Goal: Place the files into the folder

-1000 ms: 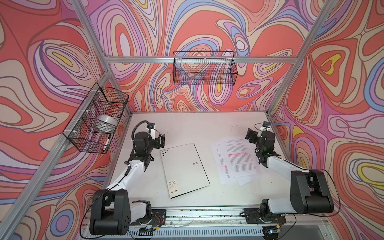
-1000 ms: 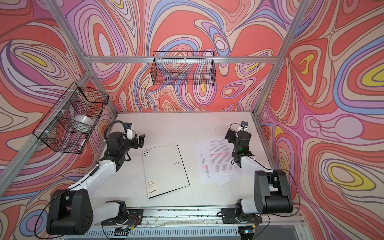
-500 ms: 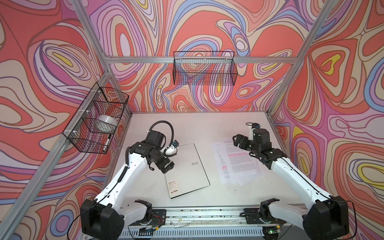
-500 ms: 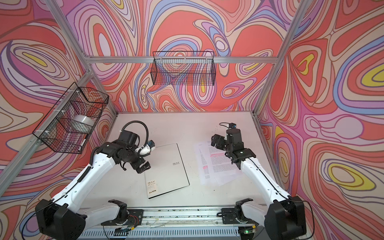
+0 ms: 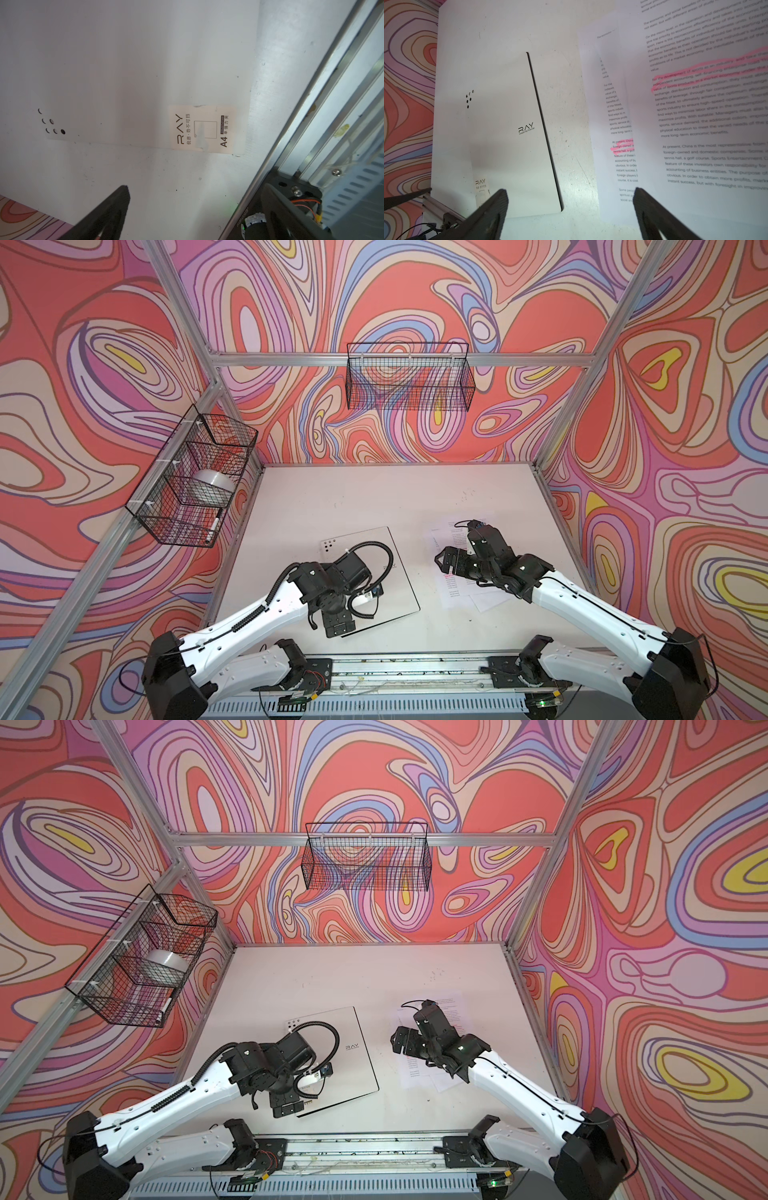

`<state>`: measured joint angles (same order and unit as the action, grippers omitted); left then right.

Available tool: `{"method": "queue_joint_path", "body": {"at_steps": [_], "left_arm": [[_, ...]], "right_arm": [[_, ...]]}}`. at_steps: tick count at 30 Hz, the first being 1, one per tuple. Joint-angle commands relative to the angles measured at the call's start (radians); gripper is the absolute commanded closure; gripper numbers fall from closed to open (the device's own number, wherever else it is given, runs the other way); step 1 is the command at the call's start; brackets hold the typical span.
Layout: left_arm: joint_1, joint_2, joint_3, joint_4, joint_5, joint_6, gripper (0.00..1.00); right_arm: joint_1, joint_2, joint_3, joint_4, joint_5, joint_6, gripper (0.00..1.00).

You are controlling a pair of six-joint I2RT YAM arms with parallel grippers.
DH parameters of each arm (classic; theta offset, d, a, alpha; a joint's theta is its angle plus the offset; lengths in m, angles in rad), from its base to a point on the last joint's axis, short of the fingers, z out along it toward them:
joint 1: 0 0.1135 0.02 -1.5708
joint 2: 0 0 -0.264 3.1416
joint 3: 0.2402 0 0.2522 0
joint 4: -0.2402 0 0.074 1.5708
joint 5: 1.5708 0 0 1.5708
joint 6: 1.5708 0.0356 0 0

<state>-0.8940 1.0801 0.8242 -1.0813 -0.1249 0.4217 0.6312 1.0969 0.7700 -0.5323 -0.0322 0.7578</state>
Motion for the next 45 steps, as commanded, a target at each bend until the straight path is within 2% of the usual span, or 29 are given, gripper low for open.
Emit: {"method": "queue_joint_path", "body": {"at_steps": [1,7,14,19,26,35,39,45], "left_arm": [[-0.084,0.032,-0.018,0.020,-0.077,-0.020,0.00],[-0.145,0.105,-0.056,0.154,-0.119,-0.019,0.00],[-0.218,0.146,-0.113,0.264,-0.068,-0.020,0.00],[-0.292,0.198,-0.167,0.353,-0.186,-0.037,0.00],[-0.292,0.324,-0.180,0.445,-0.386,-0.048,0.00],[-0.290,0.234,-0.222,0.556,-0.531,0.004,0.00],[-0.256,0.225,-0.226,0.580,-0.552,0.017,0.00],[-0.136,0.231,-0.204,0.609,-0.522,0.049,0.00]], "right_arm": [[0.041,-0.003,0.009,-0.012,0.077,0.070,0.01],[0.047,-0.080,0.000,-0.025,0.104,0.117,0.01],[0.047,-0.151,0.021,-0.115,0.169,0.121,0.01],[0.047,-0.177,0.027,-0.134,0.184,0.123,0.02],[0.047,-0.168,0.068,-0.124,0.194,0.096,0.02],[0.047,-0.095,0.112,-0.103,0.199,0.039,0.02],[0.047,-0.051,0.117,-0.074,0.194,0.032,0.01],[0.047,-0.009,0.116,-0.036,0.169,0.031,0.02]]}}
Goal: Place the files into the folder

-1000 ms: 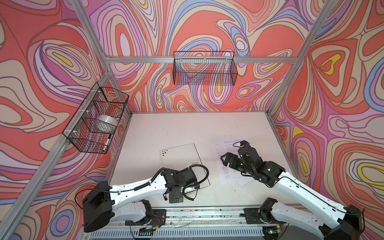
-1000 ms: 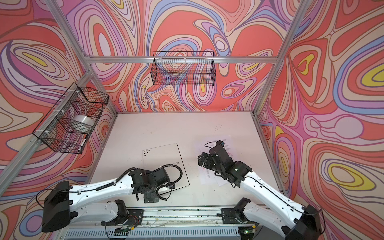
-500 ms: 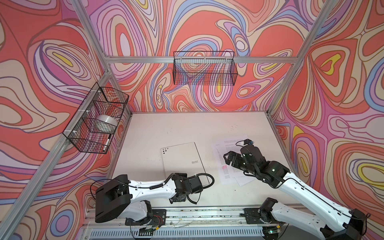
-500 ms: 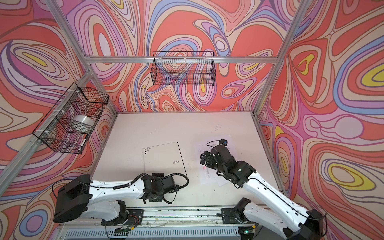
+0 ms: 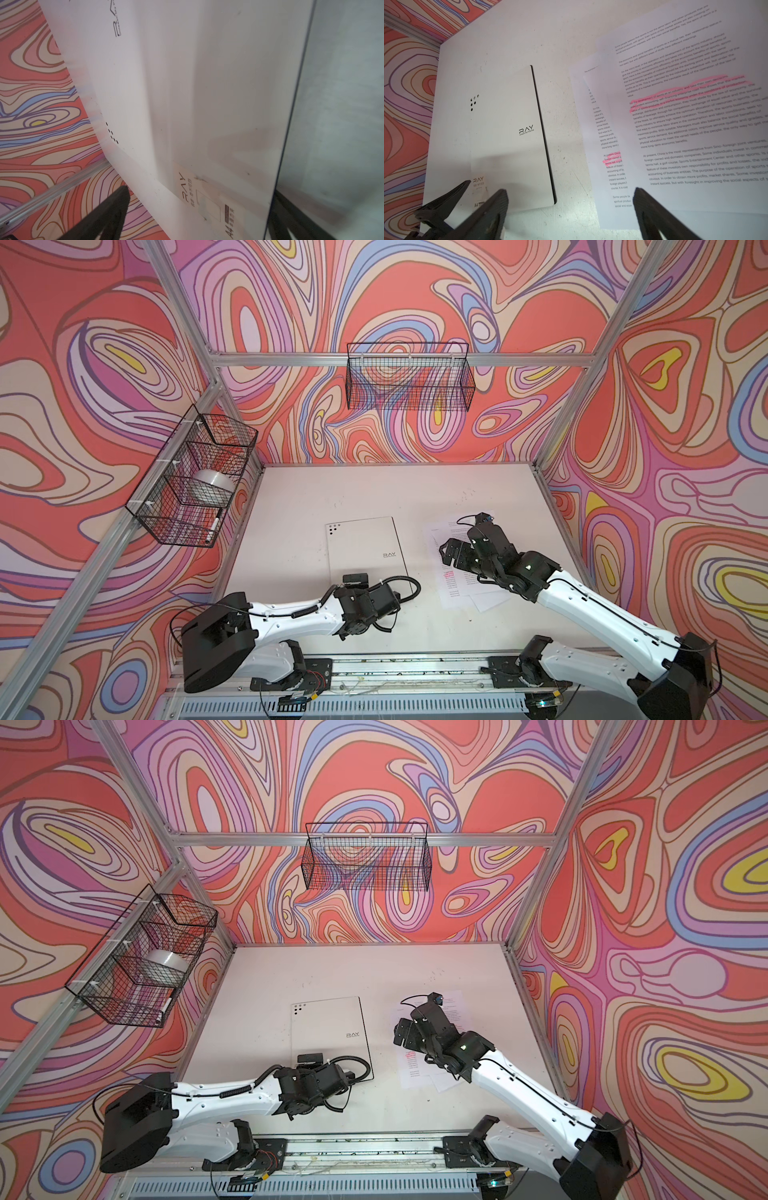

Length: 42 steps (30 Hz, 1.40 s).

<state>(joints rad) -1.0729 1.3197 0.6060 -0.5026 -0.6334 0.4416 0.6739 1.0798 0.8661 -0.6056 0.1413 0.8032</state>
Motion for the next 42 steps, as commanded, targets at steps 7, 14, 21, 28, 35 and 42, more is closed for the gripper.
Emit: {"method": "queue_joint_path", "body": {"at_steps": [7,14,21,28,35,42], "left_arm": [[0.071,-0.074,0.022,0.064,-0.033,0.035,0.00],[0.074,-0.077,0.021,0.113,-0.082,0.041,0.00],[0.093,-0.028,0.052,0.112,-0.107,0.011,0.00],[0.101,-0.029,0.064,0.098,-0.111,-0.010,0.00],[0.117,-0.043,0.066,0.082,-0.099,-0.024,0.00],[0.129,-0.031,0.071,0.073,-0.089,-0.036,0.00]], "right_arm": [[0.004,0.029,-0.007,0.094,-0.054,-0.008,0.02],[0.004,0.115,-0.006,0.138,-0.170,-0.011,0.01],[0.001,0.221,-0.026,0.244,-0.306,0.011,0.01],[-0.035,0.302,-0.078,0.388,-0.446,0.049,0.02],[-0.095,0.374,-0.135,0.551,-0.591,0.099,0.02],[-0.100,0.464,-0.116,0.618,-0.668,0.100,0.04]]}}
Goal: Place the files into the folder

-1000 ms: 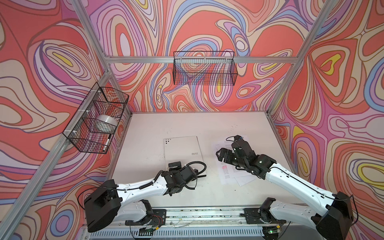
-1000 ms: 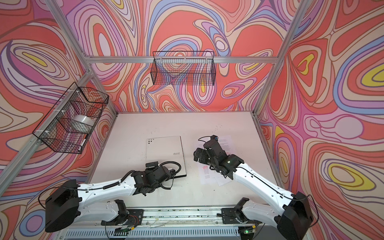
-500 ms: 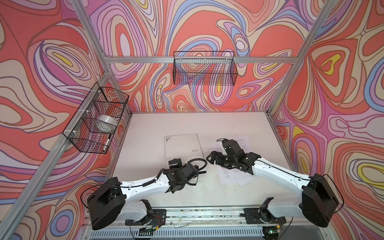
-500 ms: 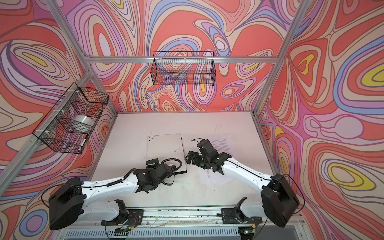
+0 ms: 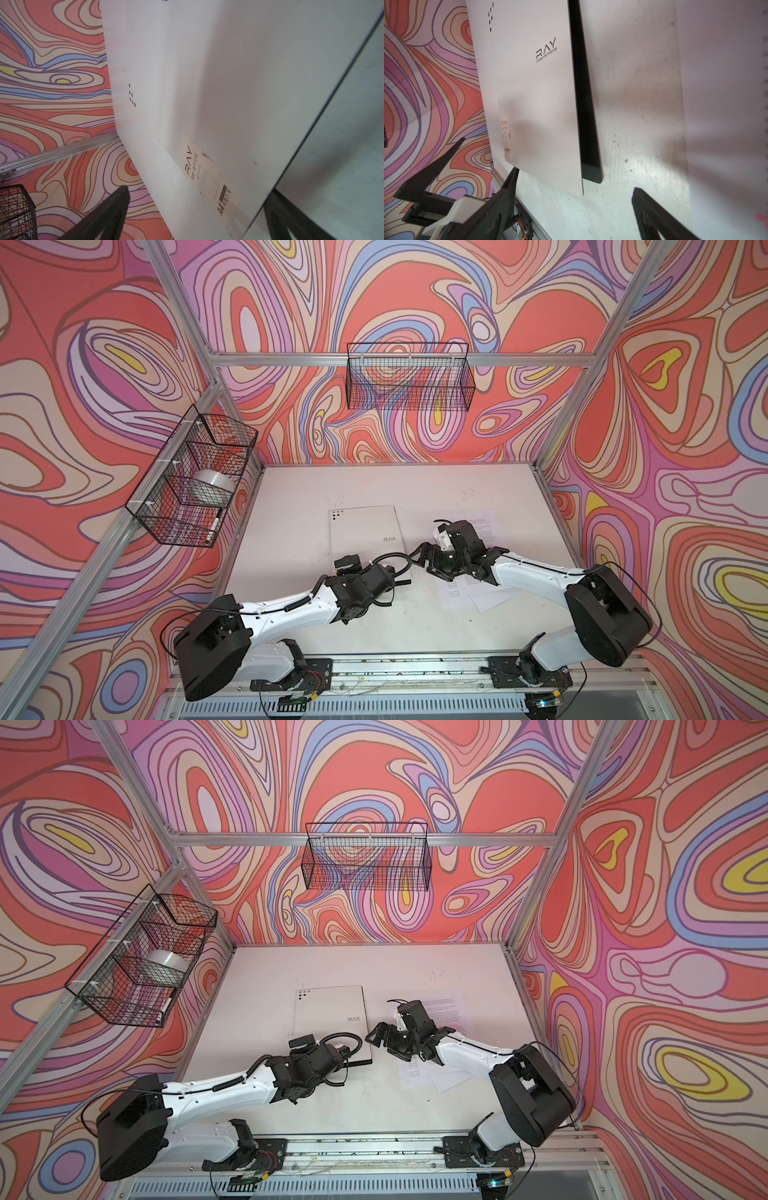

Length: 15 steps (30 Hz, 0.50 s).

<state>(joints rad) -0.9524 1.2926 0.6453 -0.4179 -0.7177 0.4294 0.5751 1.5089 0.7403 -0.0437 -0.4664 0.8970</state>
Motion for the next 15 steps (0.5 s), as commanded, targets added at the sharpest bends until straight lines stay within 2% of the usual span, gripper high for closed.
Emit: {"method": "queue_joint_path", "body": {"at_steps": [1,15], "left_arm": [[0.009,-0.004,0.030,-0.011,-0.004,-0.024,0.00],[0.020,-0.004,0.030,-0.022,0.012,-0.038,0.00]], "right_arm": [[-0.001,0.043,0.008,0.075,-0.075,0.010,0.04],[-0.002,0.153,0.004,0.240,-0.175,0.066,0.05]]}}
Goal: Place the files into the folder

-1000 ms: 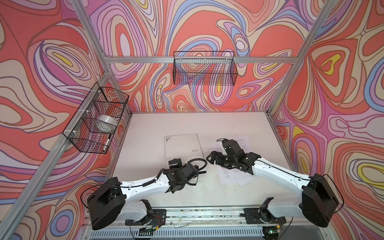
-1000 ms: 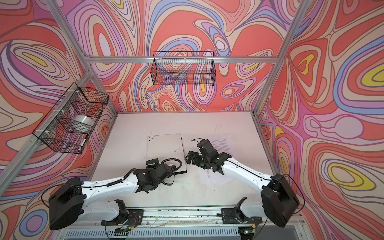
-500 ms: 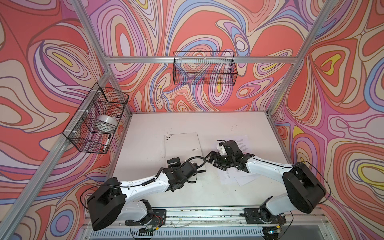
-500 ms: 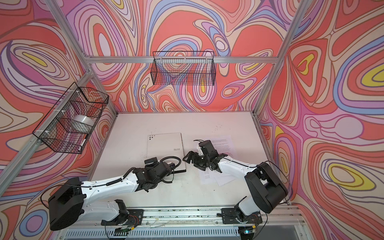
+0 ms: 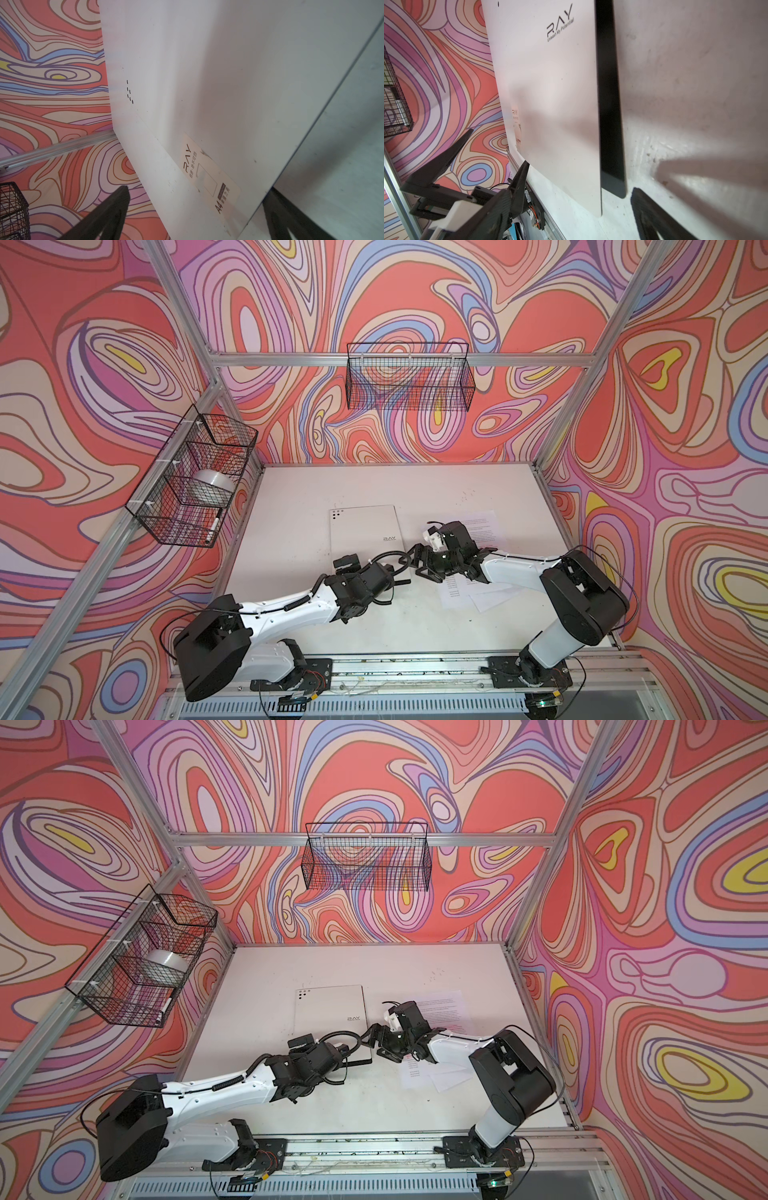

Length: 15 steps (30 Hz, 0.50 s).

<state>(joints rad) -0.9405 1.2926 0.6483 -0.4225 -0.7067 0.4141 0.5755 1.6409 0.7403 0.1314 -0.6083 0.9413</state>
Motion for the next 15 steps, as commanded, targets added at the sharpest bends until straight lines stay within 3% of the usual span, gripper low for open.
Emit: {"method": "queue_joint_path", "body": {"at_steps": [1,15], "left_arm": [[0.011,-0.004,0.027,-0.017,0.002,-0.023,0.00],[0.015,0.014,0.030,-0.020,0.009,-0.033,0.00]], "right_arm": [[-0.002,0.026,0.005,0.070,-0.036,0.025,0.05],[-0.003,0.112,-0.018,0.310,-0.157,0.122,0.06]]}}
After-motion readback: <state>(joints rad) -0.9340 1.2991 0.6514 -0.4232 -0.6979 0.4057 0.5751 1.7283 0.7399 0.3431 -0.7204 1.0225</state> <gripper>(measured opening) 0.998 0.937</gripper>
